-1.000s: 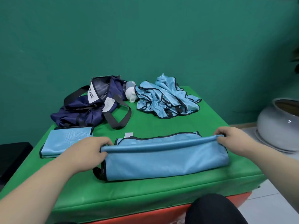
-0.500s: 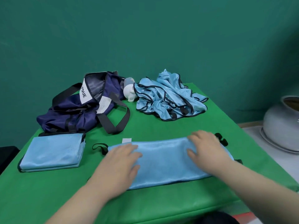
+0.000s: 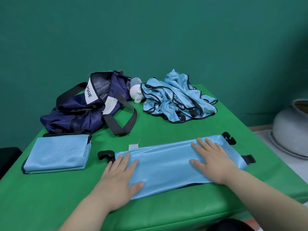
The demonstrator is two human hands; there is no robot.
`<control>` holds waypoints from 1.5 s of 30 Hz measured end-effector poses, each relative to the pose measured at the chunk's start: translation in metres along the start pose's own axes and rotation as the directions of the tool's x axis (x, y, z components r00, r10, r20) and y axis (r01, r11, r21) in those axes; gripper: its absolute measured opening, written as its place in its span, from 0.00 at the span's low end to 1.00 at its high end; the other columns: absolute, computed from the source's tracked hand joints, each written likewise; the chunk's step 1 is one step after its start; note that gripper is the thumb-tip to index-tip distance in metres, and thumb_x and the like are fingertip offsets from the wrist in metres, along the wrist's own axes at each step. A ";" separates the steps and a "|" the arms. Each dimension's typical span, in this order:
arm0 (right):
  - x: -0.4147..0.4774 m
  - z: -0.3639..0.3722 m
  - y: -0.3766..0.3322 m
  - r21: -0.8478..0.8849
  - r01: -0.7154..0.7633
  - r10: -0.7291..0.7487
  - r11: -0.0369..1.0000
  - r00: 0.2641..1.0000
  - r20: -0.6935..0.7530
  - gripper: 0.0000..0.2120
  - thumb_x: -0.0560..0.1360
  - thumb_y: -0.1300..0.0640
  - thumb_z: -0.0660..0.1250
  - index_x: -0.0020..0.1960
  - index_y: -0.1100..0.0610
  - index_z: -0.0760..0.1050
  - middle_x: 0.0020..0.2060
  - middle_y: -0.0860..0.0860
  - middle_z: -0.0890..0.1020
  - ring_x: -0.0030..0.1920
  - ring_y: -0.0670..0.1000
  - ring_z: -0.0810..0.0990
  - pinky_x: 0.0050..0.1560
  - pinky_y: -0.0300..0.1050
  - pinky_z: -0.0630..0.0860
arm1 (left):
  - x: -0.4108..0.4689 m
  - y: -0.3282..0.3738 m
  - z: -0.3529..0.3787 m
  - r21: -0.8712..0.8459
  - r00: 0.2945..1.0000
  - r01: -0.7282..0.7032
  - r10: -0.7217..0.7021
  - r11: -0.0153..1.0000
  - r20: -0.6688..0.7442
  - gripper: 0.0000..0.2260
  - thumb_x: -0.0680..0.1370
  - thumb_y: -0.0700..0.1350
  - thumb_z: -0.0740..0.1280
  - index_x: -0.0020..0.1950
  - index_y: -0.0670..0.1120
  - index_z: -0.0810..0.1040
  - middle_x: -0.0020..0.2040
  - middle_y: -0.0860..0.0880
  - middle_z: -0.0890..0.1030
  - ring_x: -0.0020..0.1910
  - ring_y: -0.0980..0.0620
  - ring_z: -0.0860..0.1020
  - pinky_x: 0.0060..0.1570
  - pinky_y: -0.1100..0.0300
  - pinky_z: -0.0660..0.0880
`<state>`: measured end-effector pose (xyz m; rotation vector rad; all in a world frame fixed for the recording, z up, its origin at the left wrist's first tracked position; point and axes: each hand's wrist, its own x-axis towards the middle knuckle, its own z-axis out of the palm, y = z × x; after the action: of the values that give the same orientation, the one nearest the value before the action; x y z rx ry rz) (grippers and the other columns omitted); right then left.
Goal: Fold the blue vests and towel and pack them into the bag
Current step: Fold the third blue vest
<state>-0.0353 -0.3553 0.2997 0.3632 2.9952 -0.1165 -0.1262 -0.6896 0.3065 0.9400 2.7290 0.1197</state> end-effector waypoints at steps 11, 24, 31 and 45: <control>0.007 -0.011 0.002 -0.057 0.073 -0.075 0.996 0.997 -0.034 0.33 0.82 0.40 0.54 0.82 0.47 0.47 0.81 0.50 0.48 0.81 0.53 0.42 0.79 0.50 0.39 | -0.033 0.006 0.004 -0.046 0.958 -0.114 0.098 0.992 -0.268 0.24 0.70 0.69 0.59 0.61 0.61 0.79 0.64 0.56 0.80 0.65 0.55 0.75 0.65 0.52 0.56; -0.055 0.010 -0.176 0.110 0.525 -0.508 0.844 0.848 -0.151 0.23 0.70 0.42 0.67 0.63 0.49 0.77 0.60 0.46 0.76 0.64 0.49 0.73 0.70 0.47 0.67 | -0.020 -0.027 -0.009 -0.171 0.982 -0.127 0.100 0.977 -0.161 0.18 0.81 0.57 0.59 0.72 0.61 0.69 0.78 0.61 0.58 0.79 0.57 0.48 0.76 0.43 0.39; -0.061 0.006 -0.198 -0.100 0.507 -0.516 0.856 0.829 -0.214 0.16 0.69 0.45 0.64 0.52 0.50 0.79 0.42 0.46 0.80 0.43 0.51 0.78 0.51 0.47 0.76 | -0.009 -0.045 -0.014 -0.243 0.977 -0.172 0.133 0.955 -0.168 0.20 0.79 0.56 0.65 0.71 0.60 0.71 0.74 0.64 0.64 0.75 0.61 0.56 0.72 0.52 0.50; -0.062 -0.004 -0.230 -0.269 0.395 -0.462 0.879 0.845 -0.269 0.04 0.66 0.53 0.58 0.35 0.51 0.71 0.24 0.48 0.73 0.24 0.53 0.70 0.36 0.43 0.76 | -0.009 -0.058 -0.021 -0.413 0.977 -0.207 0.164 0.887 -0.138 0.31 0.69 0.35 0.54 0.65 0.61 0.74 0.70 0.61 0.71 0.72 0.57 0.63 0.71 0.54 0.57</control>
<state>-0.0321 -0.5917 0.3262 -0.3603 3.3169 0.2364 -0.1598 -0.7407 0.3195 1.0775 2.5261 0.7849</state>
